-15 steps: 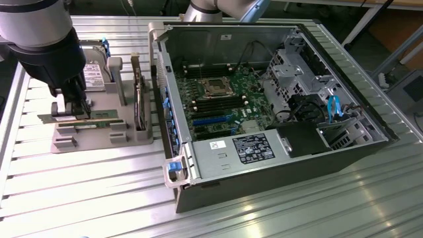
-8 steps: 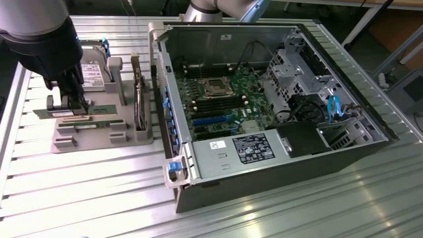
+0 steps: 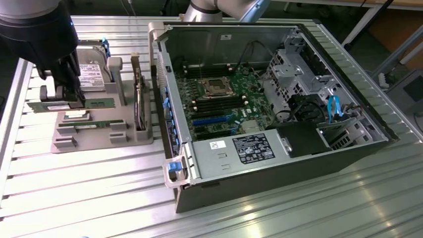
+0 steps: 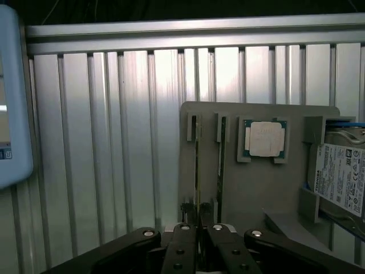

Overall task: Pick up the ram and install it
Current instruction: 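Pick up the ram and move it above insertion slot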

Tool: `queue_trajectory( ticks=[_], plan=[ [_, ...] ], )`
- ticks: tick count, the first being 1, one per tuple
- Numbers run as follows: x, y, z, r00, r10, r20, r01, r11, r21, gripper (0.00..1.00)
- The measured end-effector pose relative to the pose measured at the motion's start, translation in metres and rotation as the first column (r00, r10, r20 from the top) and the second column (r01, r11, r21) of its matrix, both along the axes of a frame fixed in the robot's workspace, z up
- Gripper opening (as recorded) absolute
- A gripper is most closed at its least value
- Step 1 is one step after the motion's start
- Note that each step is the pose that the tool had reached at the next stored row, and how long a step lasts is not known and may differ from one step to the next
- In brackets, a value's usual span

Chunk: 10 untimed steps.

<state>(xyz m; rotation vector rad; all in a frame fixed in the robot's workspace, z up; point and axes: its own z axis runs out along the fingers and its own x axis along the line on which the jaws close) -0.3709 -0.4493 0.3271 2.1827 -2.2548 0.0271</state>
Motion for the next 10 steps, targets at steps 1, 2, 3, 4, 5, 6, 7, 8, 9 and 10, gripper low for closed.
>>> queue_trajectory(
  ticks=[1, 2, 3, 4, 5, 6, 7, 8, 9, 10],
  plan=[
    [0.000, 0.0000, 0.0013, 1.0000, 0.000, 0.0000, 0.000, 1.0000, 0.0000, 0.12],
    [0.000, 0.0000, 0.0023, 1.0000, 0.000, 0.0000, 0.000, 1.0000, 0.0000, 0.12],
    [0.000, 0.0000, 0.0029, 1.0000, 0.000, 0.0001, 0.000, 1.0000, 0.0001, 0.12],
    [0.000, 0.0000, 0.0050, 1.0000, 0.000, 0.0000, 0.000, 1.0000, 0.0000, 0.12],
    [0.000, 0.0000, 0.0061, 1.0000, 0.000, 0.0001, 0.000, 1.0000, 0.0000, 0.12],
    [0.000, 0.0000, 0.0080, 1.0000, 0.000, 0.0001, 0.000, 1.0000, 0.0000, 0.12],
    [0.000, 0.0000, 0.0100, 1.0000, 0.000, 0.0000, 0.000, 1.0000, 0.0001, 0.12],
    [0.000, 0.0000, 0.0122, 1.0000, 0.000, 0.0000, 0.000, 1.0000, 0.0000, 0.12],
    [0.000, 0.0000, 0.0137, 1.0000, 0.000, 0.0000, 0.000, 1.0000, 0.0000, 0.12],
    [0.000, 0.0000, 0.0160, 1.0000, 0.000, 0.0001, 0.000, 1.0000, 0.0000, 0.12]
  ],
)
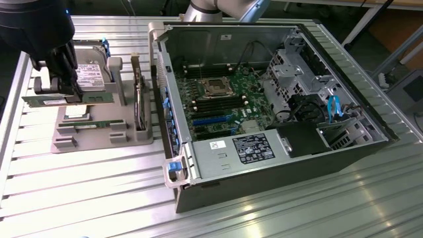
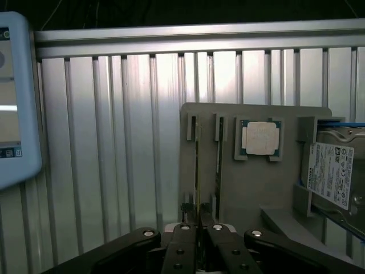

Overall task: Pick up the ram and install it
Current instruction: 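Pick up the ram and move it above insertion slot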

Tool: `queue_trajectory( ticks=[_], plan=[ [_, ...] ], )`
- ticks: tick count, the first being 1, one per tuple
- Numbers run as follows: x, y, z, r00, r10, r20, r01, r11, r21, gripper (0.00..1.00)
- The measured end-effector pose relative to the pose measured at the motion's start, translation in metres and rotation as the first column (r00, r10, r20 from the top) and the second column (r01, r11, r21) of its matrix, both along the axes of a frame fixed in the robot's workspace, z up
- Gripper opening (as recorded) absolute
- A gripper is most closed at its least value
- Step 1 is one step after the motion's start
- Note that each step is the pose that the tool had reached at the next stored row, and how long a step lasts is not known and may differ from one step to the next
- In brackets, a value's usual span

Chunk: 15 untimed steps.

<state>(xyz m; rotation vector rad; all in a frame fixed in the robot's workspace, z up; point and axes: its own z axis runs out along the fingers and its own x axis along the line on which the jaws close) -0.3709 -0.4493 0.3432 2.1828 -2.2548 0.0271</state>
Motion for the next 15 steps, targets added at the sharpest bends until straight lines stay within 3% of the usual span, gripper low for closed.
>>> queue_trajectory(
  ticks=[15],
  plan=[
    [0.000, 0.0000, 0.0253, 1.0000, 0.000, -0.0001, 0.000, 1.0000, 0.0000, 0.12]
  ],
)
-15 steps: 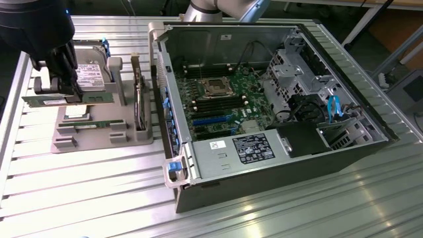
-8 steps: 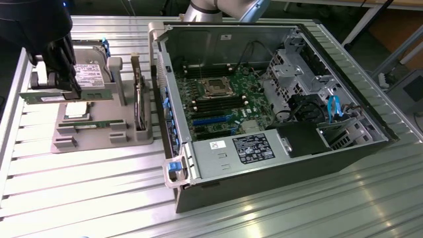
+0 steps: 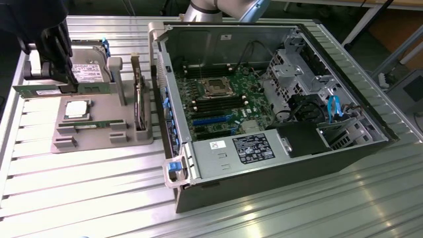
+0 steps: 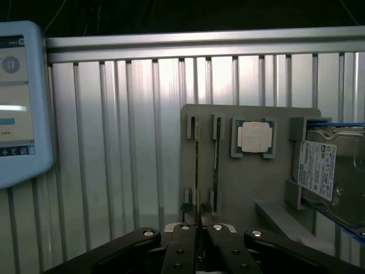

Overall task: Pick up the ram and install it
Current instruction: 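Pick up the ram and move it above insertion slot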

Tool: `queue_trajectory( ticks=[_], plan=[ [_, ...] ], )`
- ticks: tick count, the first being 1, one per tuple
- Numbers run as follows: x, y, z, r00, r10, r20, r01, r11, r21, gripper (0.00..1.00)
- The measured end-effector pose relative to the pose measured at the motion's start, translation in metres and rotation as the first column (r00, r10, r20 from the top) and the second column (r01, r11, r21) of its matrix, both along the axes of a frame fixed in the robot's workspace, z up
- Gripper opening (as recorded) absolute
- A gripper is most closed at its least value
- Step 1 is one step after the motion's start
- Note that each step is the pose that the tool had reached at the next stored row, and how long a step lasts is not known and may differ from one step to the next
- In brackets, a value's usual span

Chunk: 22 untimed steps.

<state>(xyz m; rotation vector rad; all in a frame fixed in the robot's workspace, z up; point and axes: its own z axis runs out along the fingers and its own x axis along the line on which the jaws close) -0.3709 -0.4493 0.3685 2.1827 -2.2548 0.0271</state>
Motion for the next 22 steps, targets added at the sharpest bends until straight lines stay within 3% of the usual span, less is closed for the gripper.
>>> queue_trajectory(
  ticks=[12, 14, 15, 18, 22],
  plan=[
    [0.001, 0.0000, 0.0186, 1.0000, 0.000, -0.0001, 0.000, 1.0000, 0.0000, 0.12],
    [0.007, 0.0000, 0.0186, 1.0000, 0.000, -0.0008, 0.000, 1.0000, 0.0000, 0.12],
    [0.022, 0.0000, 0.0186, 1.0000, 0.000, -0.0031, 0.000, 1.0000, 0.0000, 0.12],
    [0.036, 0.0000, 0.0185, 1.0000, 0.000, -0.0053, 0.000, 1.0000, 0.0001, 0.12],
    [0.041, 0.0000, 0.0186, 1.0000, 0.000, -0.0062, 0.000, 1.0000, 0.0000, 0.12]
  ],
)
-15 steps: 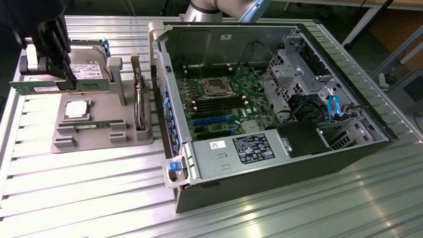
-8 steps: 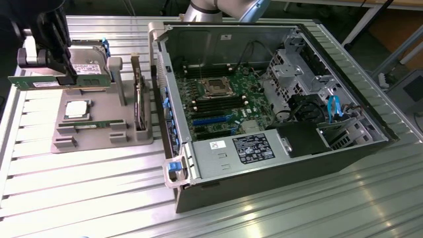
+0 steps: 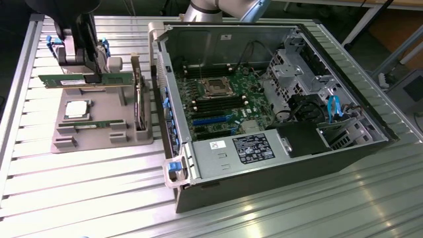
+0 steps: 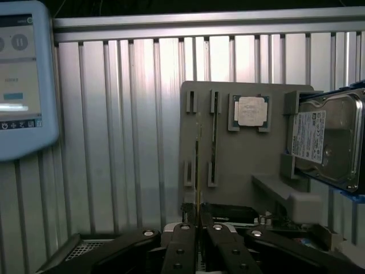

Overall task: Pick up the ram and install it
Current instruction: 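Pick up the ram and move it above insertion slot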

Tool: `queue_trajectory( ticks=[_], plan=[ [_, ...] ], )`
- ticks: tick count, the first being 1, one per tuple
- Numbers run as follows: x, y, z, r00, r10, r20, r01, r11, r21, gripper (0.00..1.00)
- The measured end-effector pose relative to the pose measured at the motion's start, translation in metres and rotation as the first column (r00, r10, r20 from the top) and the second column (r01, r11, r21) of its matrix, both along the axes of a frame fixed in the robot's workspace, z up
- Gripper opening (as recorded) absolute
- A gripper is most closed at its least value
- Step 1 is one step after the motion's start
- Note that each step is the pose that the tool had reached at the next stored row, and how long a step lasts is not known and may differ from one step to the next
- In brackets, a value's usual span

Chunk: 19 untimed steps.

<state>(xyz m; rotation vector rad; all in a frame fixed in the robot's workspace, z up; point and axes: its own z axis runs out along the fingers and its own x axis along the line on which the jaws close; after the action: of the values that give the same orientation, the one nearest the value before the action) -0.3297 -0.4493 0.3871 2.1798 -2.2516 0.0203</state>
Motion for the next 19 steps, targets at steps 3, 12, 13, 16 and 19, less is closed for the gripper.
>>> queue_trajectory(
  ticks=[3, 12, 13, 16, 19],
  plan=[
    [0.003, 0.0000, 0.0000, 1.0000, 0.000, -0.0004, 0.000, 1.0000, 0.0000, 0.12],
    [0.022, 0.0000, -0.0001, 1.0000, 0.000, -0.0024, 0.000, 1.0000, 0.0001, 0.12],
    [0.024, 0.0000, 0.0000, 1.0000, 0.000, -0.0028, 0.000, 1.0000, 0.0000, 0.12],
    [0.032, 0.0000, 0.0000, 1.0000, 0.000, -0.0036, 0.000, 1.0000, 0.0000, 0.12],
    [0.038, 0.0000, 0.0000, 1.0000, 0.000, -0.0042, 0.000, 1.0000, 0.0000, 0.12]
  ],
)
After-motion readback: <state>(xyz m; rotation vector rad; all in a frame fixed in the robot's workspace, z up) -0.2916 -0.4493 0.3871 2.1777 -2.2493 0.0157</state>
